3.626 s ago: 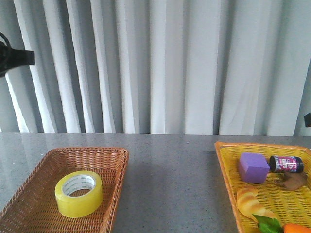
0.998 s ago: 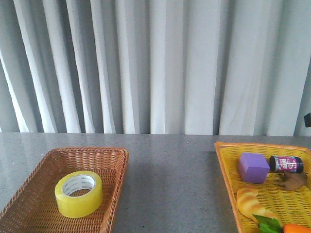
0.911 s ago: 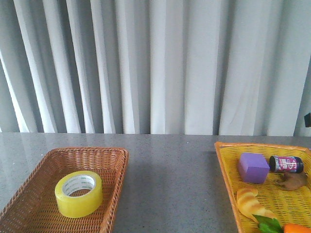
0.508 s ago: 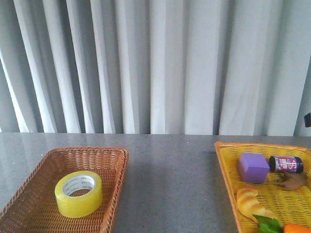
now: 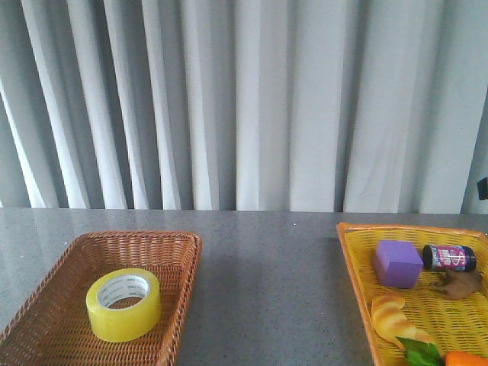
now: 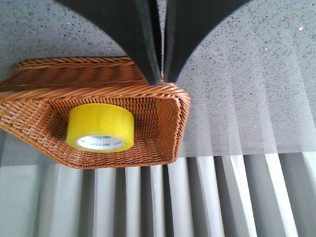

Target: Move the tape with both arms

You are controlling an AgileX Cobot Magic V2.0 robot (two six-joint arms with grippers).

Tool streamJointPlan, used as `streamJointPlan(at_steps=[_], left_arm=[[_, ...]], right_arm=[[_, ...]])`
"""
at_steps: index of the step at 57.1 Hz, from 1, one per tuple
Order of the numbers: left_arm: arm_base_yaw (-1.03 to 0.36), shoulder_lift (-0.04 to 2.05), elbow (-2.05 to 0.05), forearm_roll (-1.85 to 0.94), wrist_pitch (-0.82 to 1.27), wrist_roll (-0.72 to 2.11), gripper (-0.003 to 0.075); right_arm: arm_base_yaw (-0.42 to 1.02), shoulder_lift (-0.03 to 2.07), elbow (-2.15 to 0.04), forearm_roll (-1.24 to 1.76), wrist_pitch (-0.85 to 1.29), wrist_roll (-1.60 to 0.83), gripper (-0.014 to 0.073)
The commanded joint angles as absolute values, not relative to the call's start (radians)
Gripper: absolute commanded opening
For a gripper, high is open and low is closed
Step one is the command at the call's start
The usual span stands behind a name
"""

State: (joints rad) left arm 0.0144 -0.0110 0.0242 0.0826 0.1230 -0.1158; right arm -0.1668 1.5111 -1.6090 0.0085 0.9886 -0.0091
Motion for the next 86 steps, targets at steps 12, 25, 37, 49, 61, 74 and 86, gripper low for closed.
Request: streamJointPlan(at_steps=[12, 25, 37, 49, 61, 74, 86], left_arm=[[0.015, -0.027, 0.017, 0.073, 0.043, -0.120, -0.0006], [0.015, -0.027, 0.017, 0.073, 0.043, -0.120, -0.0006], [0.015, -0.027, 0.017, 0.073, 0.043, -0.120, -0.0006], [0.015, -0.027, 0.017, 0.073, 0.043, -0.120, -0.0006], [0.015, -0.027, 0.017, 0.073, 0.043, -0.120, -0.0006], [0.015, -0.027, 0.017, 0.073, 0.043, -0.120, -0.0006], [0.015, -0.027, 0.017, 0.073, 0.043, -0.120, -0.0006]], right_arm=[[-0.173, 1.480, -1.632, 0.008, 0.935, -0.013, -0.0007], [-0.173, 1.480, -1.632, 0.010, 0.936, -0.013, -0.0007], [-0.153, 1.445, -1.632, 0.012, 0.936, -0.013, -0.0007], [-0.141, 1.223, -1.361, 0.032, 0.573, -0.066, -0.0007], [-0.141, 0.873, -0.850, 0.060, 0.240, -0.062, -0.0007], [-0.141, 0.522, -0.455, 0.061, 0.135, -0.050, -0.0007], [-0.143, 0.313, -0.232, 0.060, 0.091, -0.048, -0.0007]])
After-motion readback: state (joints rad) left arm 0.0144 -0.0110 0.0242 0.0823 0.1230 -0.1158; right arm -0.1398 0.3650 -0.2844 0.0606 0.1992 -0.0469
